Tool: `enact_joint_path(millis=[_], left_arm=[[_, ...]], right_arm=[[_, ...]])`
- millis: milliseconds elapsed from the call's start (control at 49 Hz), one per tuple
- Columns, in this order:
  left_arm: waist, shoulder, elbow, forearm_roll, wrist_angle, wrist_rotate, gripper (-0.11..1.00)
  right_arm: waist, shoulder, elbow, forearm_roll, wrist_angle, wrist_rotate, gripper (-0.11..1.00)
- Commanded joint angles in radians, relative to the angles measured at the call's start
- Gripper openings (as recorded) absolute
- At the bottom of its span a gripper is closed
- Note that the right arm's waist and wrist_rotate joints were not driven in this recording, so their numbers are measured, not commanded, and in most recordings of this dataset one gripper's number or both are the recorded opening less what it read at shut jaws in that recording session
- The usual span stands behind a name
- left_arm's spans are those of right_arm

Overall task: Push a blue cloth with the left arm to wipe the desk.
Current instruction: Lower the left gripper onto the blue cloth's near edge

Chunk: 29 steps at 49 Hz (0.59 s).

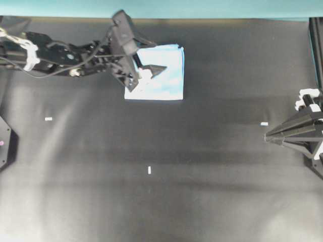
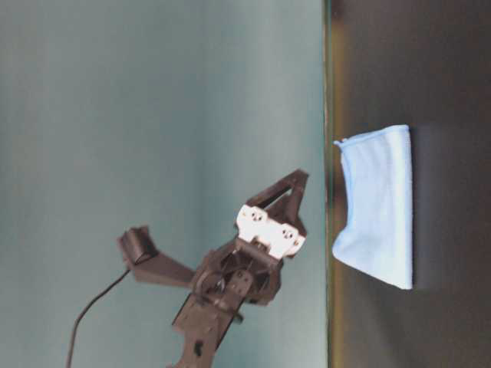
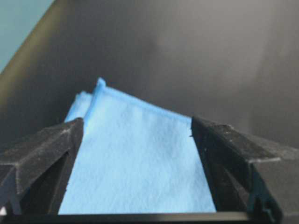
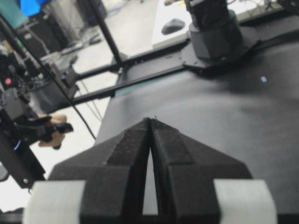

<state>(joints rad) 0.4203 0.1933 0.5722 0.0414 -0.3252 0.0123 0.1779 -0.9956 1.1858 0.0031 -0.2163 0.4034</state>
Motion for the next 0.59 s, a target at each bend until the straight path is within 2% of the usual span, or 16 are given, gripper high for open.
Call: enact_joint_path(millis=[0, 184, 388, 571], left_arm=[[0.006, 0.023, -0.035, 0.003, -0.009, -0.002, 0.89], [0.008, 0.091, -0.052, 0.003, -0.003, -0.017, 0.88], [0.009, 0.163, -0.041, 0.003, -0.003, -0.072, 0.88], [0.009, 0.17, -0.029, 0.002, -0.003, -0.075, 0.88]], right_arm=[[0.0, 0.005, -0.006, 0.0, -0.006, 0.0, 0.01], [0.0, 0.005, -0.002, -0.002, -0.005, 0.0, 0.01], [0.0, 0.005, 0.006, 0.0, -0.005, 0.0, 0.01], [0.0, 0.005, 0.009, 0.0, -0.005, 0.0, 0.01]])
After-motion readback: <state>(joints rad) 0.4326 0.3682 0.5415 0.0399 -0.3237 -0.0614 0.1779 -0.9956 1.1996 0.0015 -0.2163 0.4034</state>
